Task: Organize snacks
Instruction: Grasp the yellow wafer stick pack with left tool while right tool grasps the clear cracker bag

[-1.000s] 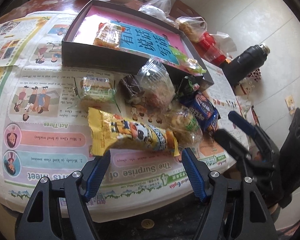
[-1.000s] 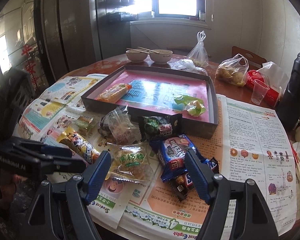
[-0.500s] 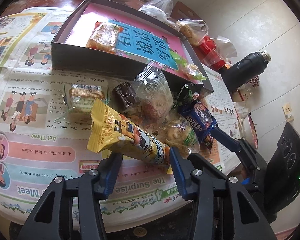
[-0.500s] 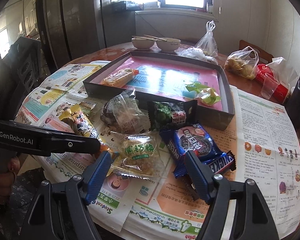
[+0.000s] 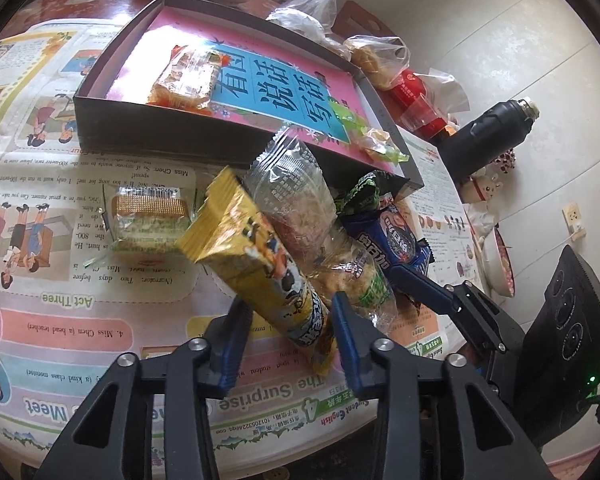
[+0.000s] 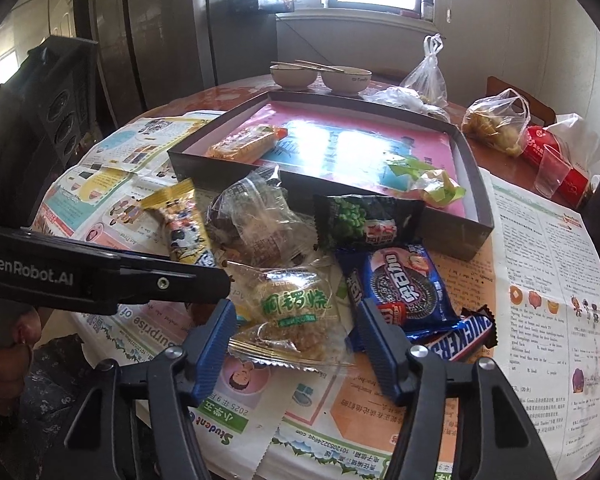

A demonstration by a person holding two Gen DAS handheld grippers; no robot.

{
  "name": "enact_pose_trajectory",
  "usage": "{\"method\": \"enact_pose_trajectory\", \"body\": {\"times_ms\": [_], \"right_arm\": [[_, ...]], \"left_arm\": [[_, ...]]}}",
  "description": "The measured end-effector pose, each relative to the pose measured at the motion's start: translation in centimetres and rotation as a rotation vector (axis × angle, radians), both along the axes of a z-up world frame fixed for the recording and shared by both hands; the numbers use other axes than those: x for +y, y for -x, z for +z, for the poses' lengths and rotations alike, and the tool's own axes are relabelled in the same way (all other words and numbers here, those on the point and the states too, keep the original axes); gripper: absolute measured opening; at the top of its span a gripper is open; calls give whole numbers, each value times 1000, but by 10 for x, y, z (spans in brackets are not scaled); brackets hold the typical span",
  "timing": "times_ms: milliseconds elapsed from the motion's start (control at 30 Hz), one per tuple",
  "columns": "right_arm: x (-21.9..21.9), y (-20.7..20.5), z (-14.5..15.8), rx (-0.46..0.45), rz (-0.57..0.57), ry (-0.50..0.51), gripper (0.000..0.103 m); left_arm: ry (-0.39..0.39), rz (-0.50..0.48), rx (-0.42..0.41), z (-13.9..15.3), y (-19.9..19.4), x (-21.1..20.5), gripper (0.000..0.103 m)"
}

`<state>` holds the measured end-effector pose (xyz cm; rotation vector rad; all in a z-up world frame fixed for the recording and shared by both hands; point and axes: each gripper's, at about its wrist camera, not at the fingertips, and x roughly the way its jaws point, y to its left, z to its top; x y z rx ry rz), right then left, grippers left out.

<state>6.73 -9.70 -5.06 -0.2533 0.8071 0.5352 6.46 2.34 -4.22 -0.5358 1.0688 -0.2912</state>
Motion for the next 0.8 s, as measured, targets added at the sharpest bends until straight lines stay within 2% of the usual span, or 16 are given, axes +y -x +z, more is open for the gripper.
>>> {"method": "enact_pose_trajectory", "body": {"times_ms": [33,333,533,800], "right_arm": [[2,0,-1,4,6,0,58],[12,-4,-13,21,11,27,56],[14,-5,-19,2,10,16,49],[7,-6,-16,2,1,-17,44]], "left_arm": [[3,1,0,0,0,0,36],[23,4,-2,-3,1,7,29],[32,3,-5,-4,1,7,27],[43,-1,-16,-1,5,10,25]]}}
